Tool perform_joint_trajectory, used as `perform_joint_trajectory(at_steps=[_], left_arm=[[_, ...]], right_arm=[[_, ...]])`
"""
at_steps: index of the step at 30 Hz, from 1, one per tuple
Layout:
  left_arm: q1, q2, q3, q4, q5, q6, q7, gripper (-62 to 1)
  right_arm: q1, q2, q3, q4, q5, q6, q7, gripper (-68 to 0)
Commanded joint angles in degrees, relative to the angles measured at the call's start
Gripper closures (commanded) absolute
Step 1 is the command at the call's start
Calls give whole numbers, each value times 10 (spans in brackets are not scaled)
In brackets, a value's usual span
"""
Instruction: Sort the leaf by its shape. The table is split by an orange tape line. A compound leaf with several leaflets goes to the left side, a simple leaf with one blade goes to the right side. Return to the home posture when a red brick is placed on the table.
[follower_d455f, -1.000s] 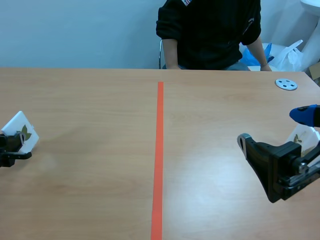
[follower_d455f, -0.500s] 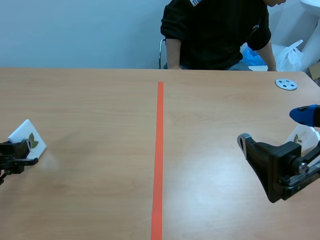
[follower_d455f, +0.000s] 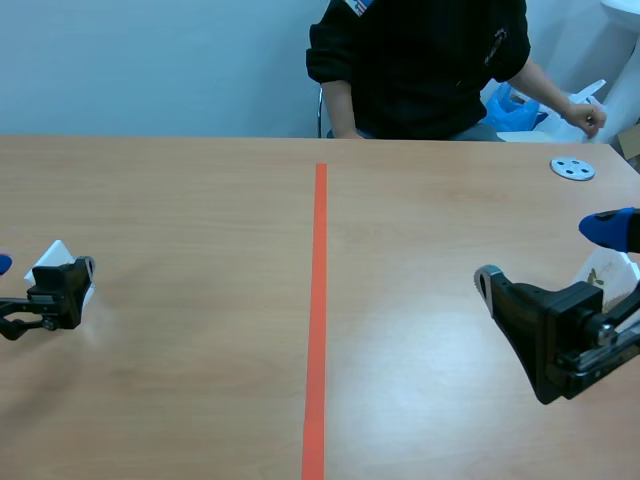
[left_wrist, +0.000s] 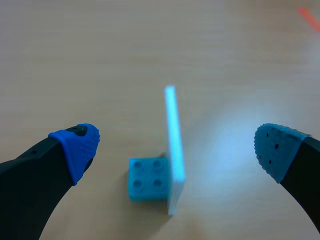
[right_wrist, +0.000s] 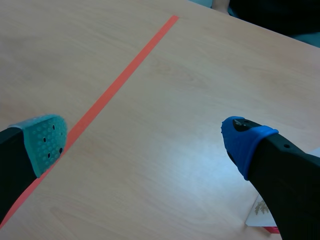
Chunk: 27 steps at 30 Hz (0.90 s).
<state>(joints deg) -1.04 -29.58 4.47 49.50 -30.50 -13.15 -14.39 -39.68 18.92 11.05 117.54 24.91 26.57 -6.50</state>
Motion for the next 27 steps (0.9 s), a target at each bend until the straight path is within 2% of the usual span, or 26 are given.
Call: perform_joint_trajectory(at_steps=[1,9,16,19,27], left_arm=[[10,-13,-3,47,-5,-1,5,-623],[109,-28,-33,245,-3,-7,87,-623],[218,-28,-35,396,6,-46,122,-623],[259,-28,-35,449,16,-58,137,-623],[341,-28,-35,545,16,-59,186,-623]], right_arm=[[7,9,7,9,6,-2,9,-642],[7,9,7,9,6,-2,9,-642],[6,9,14,9,6,-2,9,-642],[6,9,25,9,6,-2,8,-642],[3,7,41,9,11,1,0,-660]])
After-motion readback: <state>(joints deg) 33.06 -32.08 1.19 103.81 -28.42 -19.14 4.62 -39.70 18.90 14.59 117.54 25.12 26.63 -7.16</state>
